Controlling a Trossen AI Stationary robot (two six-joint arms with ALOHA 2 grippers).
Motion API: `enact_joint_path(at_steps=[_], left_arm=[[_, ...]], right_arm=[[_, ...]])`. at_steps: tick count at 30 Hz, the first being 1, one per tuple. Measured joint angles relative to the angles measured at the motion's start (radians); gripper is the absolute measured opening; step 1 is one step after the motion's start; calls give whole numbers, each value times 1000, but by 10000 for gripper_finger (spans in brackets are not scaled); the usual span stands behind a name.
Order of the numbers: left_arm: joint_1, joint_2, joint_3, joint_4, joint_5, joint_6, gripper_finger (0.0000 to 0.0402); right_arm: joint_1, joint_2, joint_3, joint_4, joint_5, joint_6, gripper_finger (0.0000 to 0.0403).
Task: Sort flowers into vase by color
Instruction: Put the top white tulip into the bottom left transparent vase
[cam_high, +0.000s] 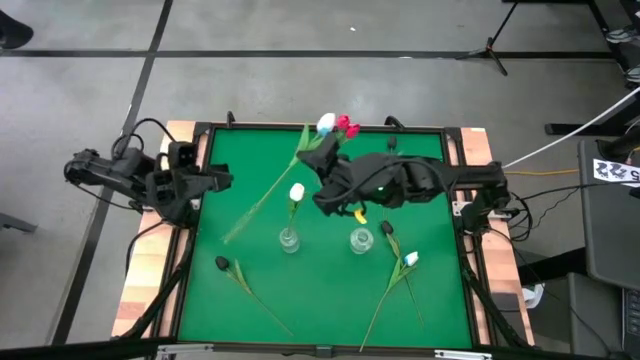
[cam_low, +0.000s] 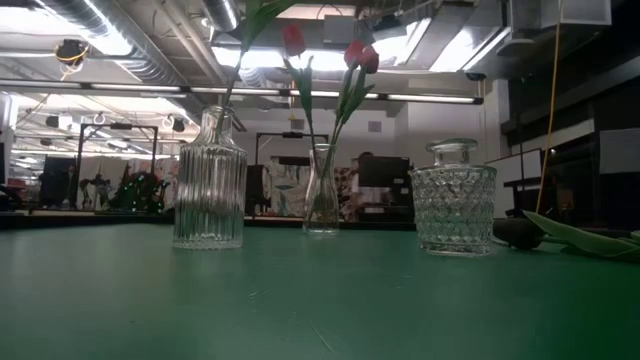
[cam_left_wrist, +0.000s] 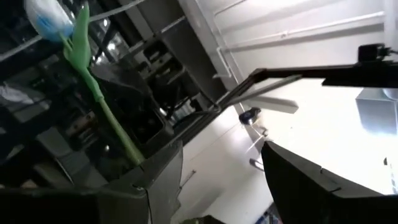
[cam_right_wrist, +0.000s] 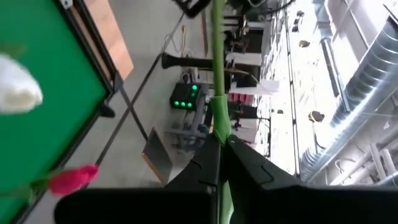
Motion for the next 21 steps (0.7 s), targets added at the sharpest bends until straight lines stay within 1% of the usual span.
enact_joint_path(at_steps=[3, 6, 9, 14, 17, 21], left_arm=[[17, 21, 0, -10, 65, -52, 217], [42, 40, 0, -53, 145, -134, 217], [64, 55, 0, -112, 195, -204, 217], [106, 69, 0, -238, 210, -288, 217], [126, 96, 0, -230, 232, -320, 217], [141, 134, 0, -173, 263, -338, 217]], right_arm=[[-1, 18, -1, 36, -16, -2, 17], [0, 29, 0, 54, -42, -2, 17], [13, 35, -1, 46, -41, -4, 17], [41, 33, -1, 48, -48, -28, 17], [42, 33, -1, 44, -85, -32, 17], [39, 33, -1, 40, -127, -28, 17]])
